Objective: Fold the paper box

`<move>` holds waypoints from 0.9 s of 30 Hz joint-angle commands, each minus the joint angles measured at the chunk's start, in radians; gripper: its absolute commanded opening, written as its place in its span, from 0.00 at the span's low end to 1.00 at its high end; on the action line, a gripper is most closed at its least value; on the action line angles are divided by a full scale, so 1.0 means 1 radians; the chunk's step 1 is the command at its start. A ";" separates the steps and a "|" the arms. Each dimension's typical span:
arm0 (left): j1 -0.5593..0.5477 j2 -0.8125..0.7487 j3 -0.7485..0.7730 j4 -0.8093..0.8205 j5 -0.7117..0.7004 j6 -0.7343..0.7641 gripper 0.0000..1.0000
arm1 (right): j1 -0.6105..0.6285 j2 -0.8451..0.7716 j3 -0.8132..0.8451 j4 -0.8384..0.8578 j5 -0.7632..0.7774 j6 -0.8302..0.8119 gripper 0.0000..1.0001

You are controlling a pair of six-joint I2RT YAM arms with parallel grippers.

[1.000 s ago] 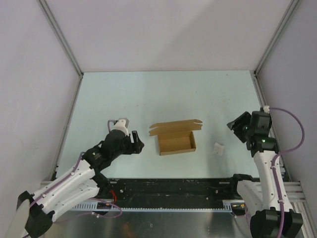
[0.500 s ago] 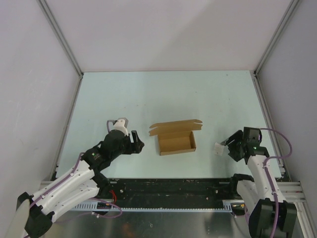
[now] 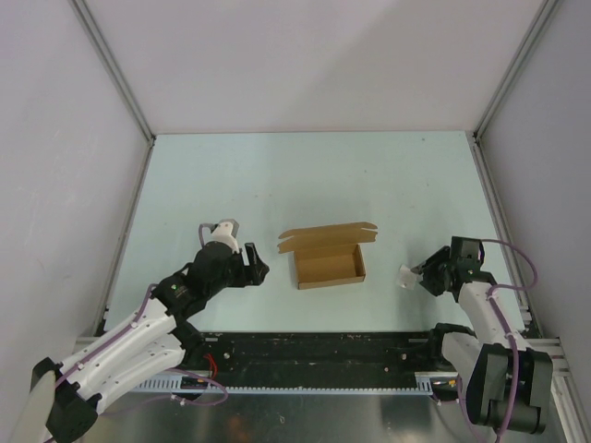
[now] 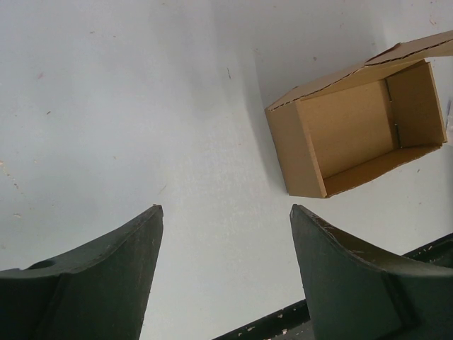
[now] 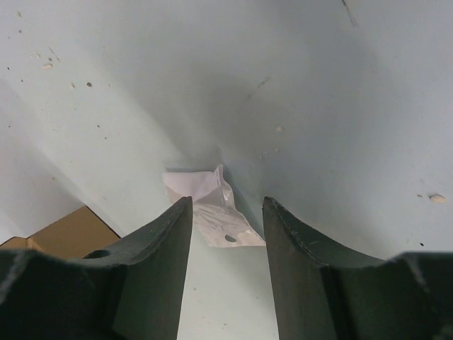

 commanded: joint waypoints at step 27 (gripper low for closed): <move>0.007 -0.009 -0.014 0.008 -0.004 -0.018 0.78 | -0.039 -0.117 -0.036 0.079 -0.053 -0.022 0.03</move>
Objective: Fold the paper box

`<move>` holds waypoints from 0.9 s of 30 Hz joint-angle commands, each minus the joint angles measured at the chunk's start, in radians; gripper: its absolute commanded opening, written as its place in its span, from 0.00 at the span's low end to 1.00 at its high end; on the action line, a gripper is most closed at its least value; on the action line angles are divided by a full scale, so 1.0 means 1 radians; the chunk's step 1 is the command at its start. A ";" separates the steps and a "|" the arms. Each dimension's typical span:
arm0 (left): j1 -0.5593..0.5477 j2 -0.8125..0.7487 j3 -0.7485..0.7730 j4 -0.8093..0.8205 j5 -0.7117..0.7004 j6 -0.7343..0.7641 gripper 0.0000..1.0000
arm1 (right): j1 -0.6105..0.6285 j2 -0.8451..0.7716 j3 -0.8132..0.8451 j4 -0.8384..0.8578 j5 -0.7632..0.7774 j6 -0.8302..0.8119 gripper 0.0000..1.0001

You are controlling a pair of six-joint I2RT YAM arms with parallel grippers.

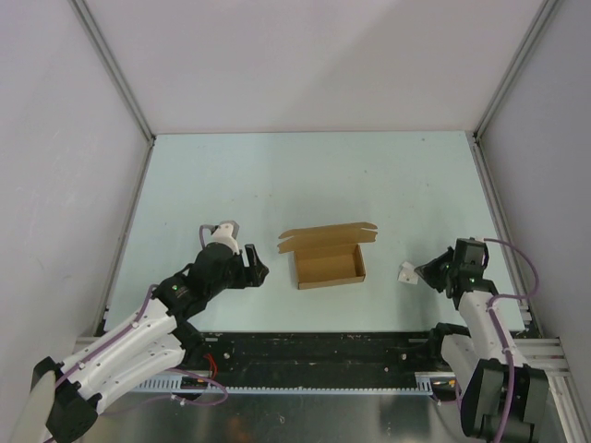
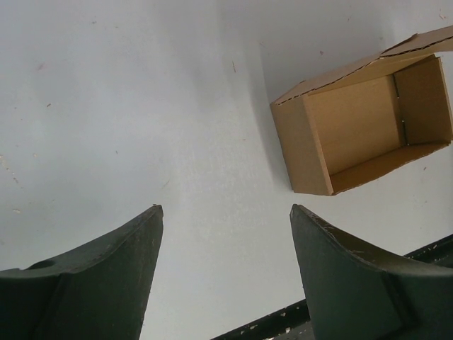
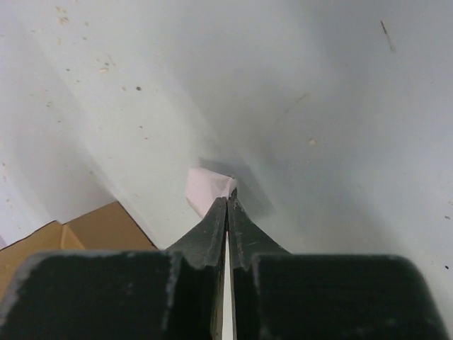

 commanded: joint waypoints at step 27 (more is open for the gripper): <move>0.007 0.016 0.030 0.008 -0.008 -0.014 0.78 | 0.598 -0.028 0.762 -0.126 0.386 -0.352 0.00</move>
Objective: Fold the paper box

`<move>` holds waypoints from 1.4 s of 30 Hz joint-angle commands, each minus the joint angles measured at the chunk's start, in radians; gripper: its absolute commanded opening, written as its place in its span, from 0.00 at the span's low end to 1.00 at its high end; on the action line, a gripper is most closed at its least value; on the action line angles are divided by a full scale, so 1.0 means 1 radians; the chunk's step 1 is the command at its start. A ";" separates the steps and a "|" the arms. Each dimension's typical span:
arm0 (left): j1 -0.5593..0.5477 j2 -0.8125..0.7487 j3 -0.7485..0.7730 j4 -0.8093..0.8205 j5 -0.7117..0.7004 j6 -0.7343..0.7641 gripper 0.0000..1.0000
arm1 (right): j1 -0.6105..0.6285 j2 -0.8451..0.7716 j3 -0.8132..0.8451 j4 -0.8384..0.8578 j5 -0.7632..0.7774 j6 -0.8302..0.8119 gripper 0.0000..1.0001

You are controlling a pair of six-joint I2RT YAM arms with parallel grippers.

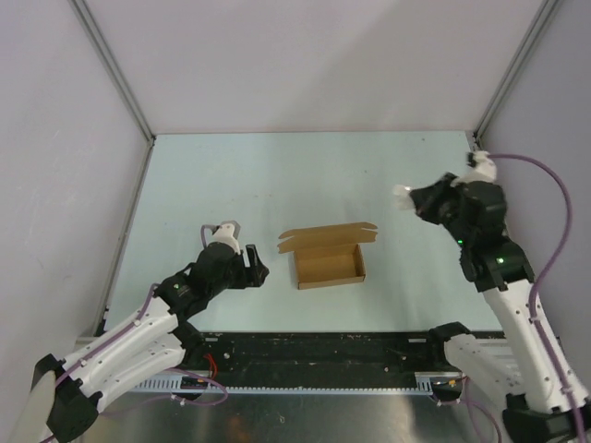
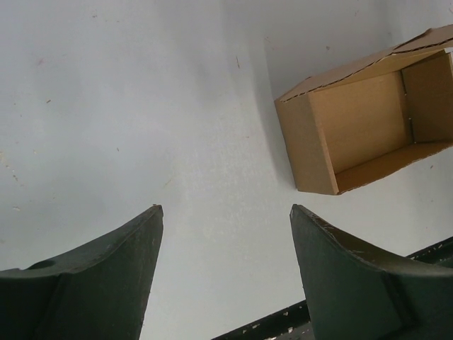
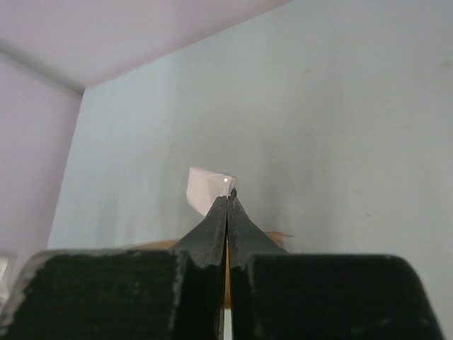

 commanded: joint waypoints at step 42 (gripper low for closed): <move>0.007 -0.023 0.002 0.007 0.007 -0.038 0.77 | 0.738 0.410 -0.199 0.388 0.187 -0.259 0.20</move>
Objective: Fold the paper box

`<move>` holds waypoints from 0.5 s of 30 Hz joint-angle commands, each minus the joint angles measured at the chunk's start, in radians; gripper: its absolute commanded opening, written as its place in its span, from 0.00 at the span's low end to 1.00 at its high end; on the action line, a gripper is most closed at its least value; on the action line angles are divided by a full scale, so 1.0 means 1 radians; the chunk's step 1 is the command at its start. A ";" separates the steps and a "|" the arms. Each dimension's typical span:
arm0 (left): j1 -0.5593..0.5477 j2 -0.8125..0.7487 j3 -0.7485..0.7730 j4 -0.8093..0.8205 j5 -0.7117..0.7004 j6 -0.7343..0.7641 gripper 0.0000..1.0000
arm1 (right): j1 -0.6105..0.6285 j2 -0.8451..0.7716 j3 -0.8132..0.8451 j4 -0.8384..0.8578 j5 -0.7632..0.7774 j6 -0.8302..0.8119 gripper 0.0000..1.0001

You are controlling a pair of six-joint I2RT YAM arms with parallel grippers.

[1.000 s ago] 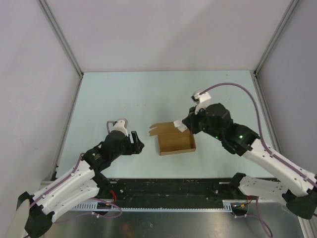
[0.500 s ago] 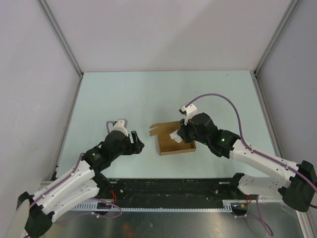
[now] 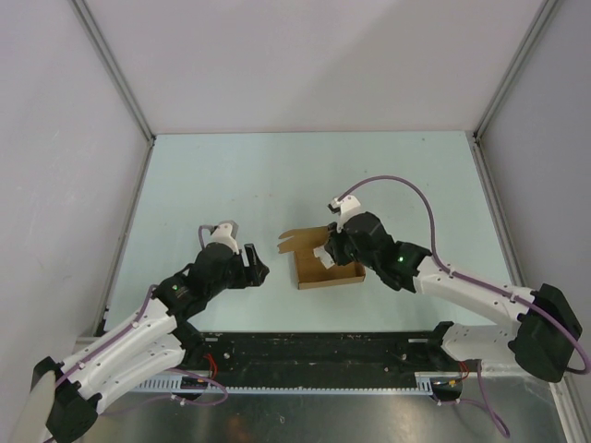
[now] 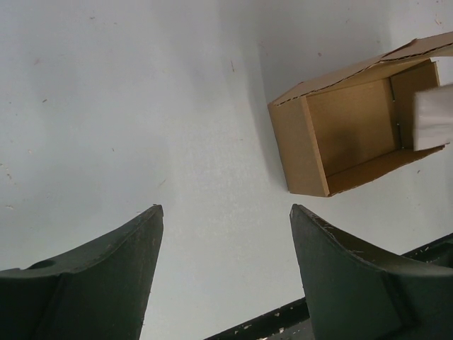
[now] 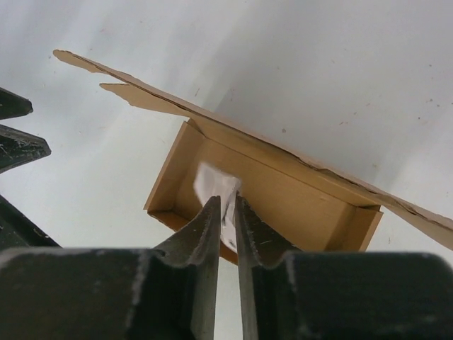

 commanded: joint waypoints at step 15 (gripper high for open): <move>0.007 -0.028 0.006 0.005 0.009 0.006 0.77 | 0.002 -0.201 -0.006 0.000 -0.088 -0.026 0.40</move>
